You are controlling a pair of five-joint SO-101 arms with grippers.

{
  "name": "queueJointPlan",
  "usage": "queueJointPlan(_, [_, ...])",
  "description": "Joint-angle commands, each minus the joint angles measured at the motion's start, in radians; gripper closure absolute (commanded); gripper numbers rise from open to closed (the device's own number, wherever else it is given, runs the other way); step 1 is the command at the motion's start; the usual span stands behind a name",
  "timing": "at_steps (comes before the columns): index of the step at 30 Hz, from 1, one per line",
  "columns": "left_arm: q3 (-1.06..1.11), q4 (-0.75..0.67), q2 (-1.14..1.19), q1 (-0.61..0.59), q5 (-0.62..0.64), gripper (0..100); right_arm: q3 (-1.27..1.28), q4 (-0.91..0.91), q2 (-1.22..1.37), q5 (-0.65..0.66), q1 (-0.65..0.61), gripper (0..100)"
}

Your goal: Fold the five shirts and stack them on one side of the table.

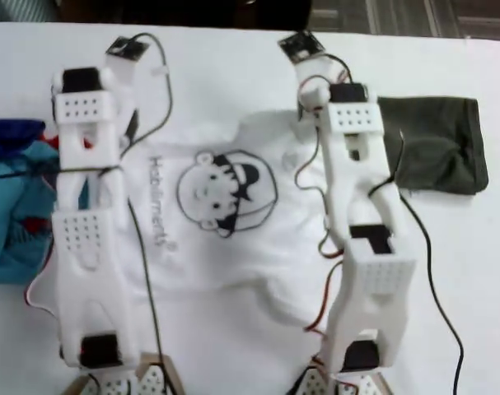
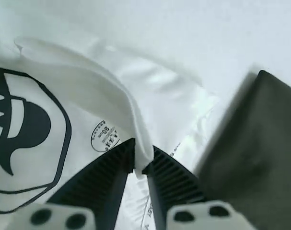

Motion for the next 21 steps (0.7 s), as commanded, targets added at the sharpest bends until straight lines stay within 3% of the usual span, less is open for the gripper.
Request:
queueJointPlan(1, [0.237,0.02,-0.265,0.011,-0.006,97,-0.044,0.108,-0.134,0.002,-0.01,98.1])
queueJointPlan(8, [0.774,0.014,-0.672,0.011,-0.011,97,-0.032,0.317,-0.294,0.002,-0.022,98.1])
queueJointPlan(11, [0.94,0.014,-0.813,0.006,-0.012,97,0.091,0.392,-0.397,0.0,-0.059,98.0])
queueJointPlan(21, [1.377,-0.064,-1.019,0.008,-0.12,97,1.143,0.073,-1.125,0.018,-0.07,98.0])
